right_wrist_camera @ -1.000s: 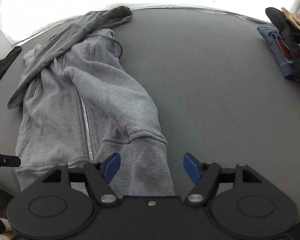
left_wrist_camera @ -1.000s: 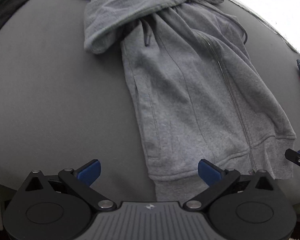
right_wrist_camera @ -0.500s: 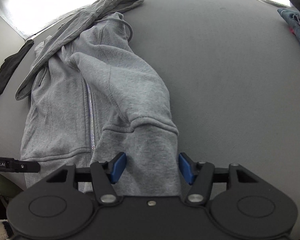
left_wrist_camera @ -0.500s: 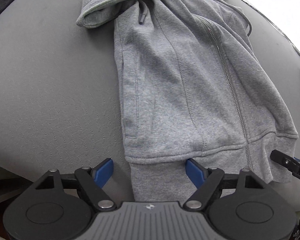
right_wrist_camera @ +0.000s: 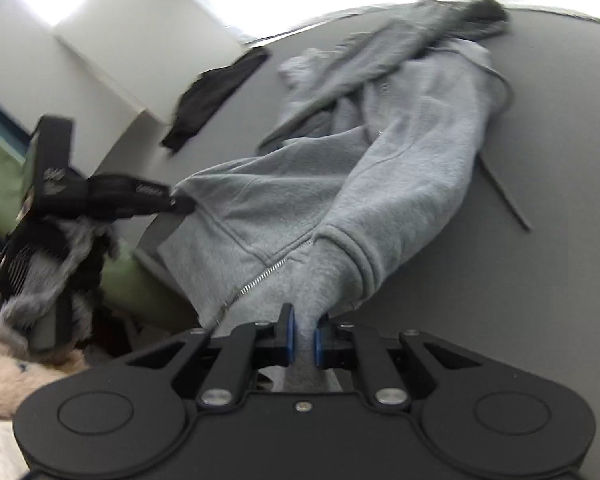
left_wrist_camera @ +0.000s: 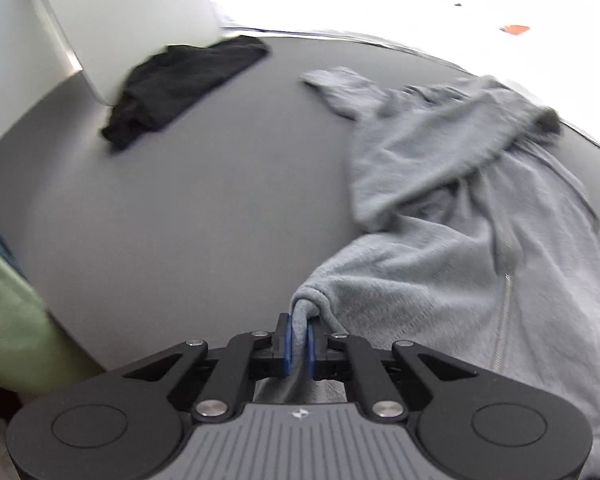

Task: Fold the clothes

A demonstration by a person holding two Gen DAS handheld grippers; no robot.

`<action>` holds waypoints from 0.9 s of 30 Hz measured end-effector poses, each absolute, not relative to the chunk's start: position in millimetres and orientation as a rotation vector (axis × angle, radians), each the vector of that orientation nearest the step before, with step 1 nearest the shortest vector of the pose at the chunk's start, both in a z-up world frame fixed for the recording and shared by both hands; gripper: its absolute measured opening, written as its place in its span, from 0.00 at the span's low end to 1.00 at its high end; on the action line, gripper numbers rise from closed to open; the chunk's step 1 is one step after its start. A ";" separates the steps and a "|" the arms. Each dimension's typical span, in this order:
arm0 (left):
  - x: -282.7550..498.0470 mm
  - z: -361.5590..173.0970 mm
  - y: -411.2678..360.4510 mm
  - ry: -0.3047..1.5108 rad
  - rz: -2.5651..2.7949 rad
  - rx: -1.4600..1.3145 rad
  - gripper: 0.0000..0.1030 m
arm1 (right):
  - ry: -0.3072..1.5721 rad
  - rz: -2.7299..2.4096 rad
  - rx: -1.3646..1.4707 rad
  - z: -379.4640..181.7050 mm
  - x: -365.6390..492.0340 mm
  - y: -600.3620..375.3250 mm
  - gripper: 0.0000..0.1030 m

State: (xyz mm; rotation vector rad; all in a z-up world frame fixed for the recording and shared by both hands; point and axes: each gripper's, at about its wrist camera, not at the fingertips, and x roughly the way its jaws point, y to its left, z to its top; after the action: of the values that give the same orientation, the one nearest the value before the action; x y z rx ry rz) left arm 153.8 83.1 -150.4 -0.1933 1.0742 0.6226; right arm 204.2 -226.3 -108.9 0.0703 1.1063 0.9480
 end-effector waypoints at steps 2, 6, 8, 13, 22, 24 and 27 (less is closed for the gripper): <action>147.0 -159.6 103.5 1.122 0.759 -0.096 0.08 | 1.073 0.959 -0.068 -102.0 202.7 -206.4 0.27; 132.1 -142.1 120.8 1.117 0.710 -0.115 0.38 | 0.987 0.839 -0.056 -81.5 228.3 -215.3 0.50; 140.2 -130.3 119.8 1.060 0.642 -0.200 0.57 | 0.980 0.753 0.034 -76.0 247.8 -231.2 0.55; 235.9 -131.1 70.6 0.992 0.388 -0.035 0.68 | 0.995 0.488 0.153 -84.6 297.9 -247.1 0.69; 408.4 -192.9 2.5 1.011 0.078 0.348 0.77 | 0.990 0.259 0.294 -96.4 350.3 -236.3 0.76; 432.1 -206.4 -3.0 1.036 0.060 0.394 0.77 | 0.999 0.215 0.312 -98.7 358.3 -232.8 0.76; 442.0 -212.9 -0.6 1.033 0.024 0.379 0.57 | 1.012 0.205 0.314 -101.2 357.8 -232.0 0.76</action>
State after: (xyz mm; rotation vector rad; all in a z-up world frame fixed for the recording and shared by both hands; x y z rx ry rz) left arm 442.0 -0.6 -212.9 0.3790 1.0328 0.0243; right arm 357.8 -232.0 -101.2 0.3138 1.0118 0.2048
